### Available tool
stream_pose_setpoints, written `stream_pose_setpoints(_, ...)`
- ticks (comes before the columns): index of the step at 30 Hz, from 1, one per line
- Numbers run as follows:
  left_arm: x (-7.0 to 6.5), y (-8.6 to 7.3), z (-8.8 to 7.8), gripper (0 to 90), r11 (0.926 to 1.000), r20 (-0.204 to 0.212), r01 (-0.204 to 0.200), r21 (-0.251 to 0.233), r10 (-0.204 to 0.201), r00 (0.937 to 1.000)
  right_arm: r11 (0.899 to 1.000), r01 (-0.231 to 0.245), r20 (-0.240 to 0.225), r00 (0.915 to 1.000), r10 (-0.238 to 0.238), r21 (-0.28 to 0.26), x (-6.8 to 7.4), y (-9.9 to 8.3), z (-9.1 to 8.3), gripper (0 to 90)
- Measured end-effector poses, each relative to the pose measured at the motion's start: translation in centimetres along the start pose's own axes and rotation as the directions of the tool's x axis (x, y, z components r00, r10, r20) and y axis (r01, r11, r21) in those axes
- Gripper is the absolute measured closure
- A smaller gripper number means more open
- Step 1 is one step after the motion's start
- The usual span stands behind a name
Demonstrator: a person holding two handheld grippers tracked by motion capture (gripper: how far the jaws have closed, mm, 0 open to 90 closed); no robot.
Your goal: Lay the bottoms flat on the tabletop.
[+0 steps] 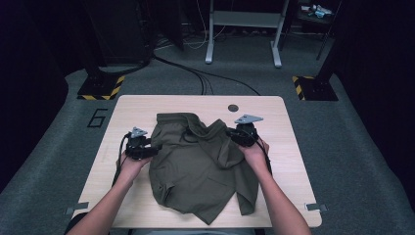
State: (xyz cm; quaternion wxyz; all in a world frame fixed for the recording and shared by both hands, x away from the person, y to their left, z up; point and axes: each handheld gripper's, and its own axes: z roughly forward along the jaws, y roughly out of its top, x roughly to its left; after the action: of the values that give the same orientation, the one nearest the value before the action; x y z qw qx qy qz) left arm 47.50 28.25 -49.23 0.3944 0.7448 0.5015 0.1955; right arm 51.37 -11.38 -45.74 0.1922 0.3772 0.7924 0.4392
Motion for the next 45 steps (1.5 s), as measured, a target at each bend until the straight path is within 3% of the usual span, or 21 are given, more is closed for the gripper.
stream_pose_setpoints(4,0.1,-0.6,1.2,40.1,0.999,0.0,-0.008,0.044,0.008,1.0,0.999,-0.038,0.035,0.9987,0.038,0.023,-1.9,-0.2,0.4,84.6)
stream_pose_setpoints(8,-0.1,-1.1,1.5,43.2,0.997,0.013,-0.057,0.052,0.057,0.9983,0.999,-0.039,0.077,0.9964,0.036,0.033,-3.5,-0.3,0.7,84.6)
stream_pose_setpoints(16,0.0,-1.8,2.3,46.4,0.9963,0.03,-0.053,0.068,0.051,0.9983,0.997,-0.062,0.151,0.9871,0.054,0.046,-6.6,-0.3,1.6,84.6)
stream_pose_setpoints(19,0.0,-1.8,2.3,46.4,0.9962,0.031,-0.058,0.065,0.056,0.998,0.995,-0.087,0.181,0.9806,0.075,0.056,-7.5,-0.2,2.1,84.6)
stream_pose_setpoints(21,0.0,-1.8,2.2,47.2,0.9971,0.037,-0.056,0.051,0.054,0.9979,0.997,-0.075,0.198,0.978,0.067,0.032,-7.9,-0.3,2.3,83.5)
stream_pose_setpoints(24,-0.2,-1.8,2.1,49.1,0.9958,0.037,-0.067,0.062,0.065,0.9972,0.996,-0.08,0.248,0.9663,0.069,0.032,-8.2,-0.6,2.6,73.6)
stream_pose_setpoints(26,-0.3,-1.8,2.2,49.2,0.9955,0.026,-0.076,0.057,0.074,0.9969,0.994,-0.111,0.263,0.9594,0.103,0.018,-8.3,-0.6,2.4,66.9)
stream_pose_setpoints(29,-0.3,-2.0,2.4,49.2,0.9959,0.021,-0.07,0.057,0.069,0.9974,0.989,-0.148,0.274,0.9502,0.148,-0.021,-8.7,-0.3,1.2,66.3)
stream_pose_setpoints(32,-0.3,-2.0,2.4,50.7,0.9944,0.004,-0.081,0.068,0.081,0.9967,0.984,-0.174,0.248,0.9527,0.176,-0.031,-8.2,0.1,0.0,69.8)
stream_pose_setpoints(36,-0.4,-2.0,2.3,57.5,0.9909,-0.018,-0.105,0.084,0.107,0.9941,0.989,-0.143,0.221,0.964,0.147,-0.034,-6.9,-0.2,-0.9,70.5)
stream_pose_setpoints(39,-0.4,-2.0,2.3,64.1,0.9931,-0.03,-0.087,0.078,0.089,0.9956,0.991,-0.134,0.211,0.9681,0.135,-0.017,-5.8,-0.6,-1.0,70.9)
stream_pose_setpoints(45,-0.3,-1.8,1.8,83.6,0.9863,-0.024,-0.115,0.118,0.119,0.9926,0.995,-0.101,0.171,0.9803,0.099,0.007,-3.5,-1.4,-1.2,70.6)
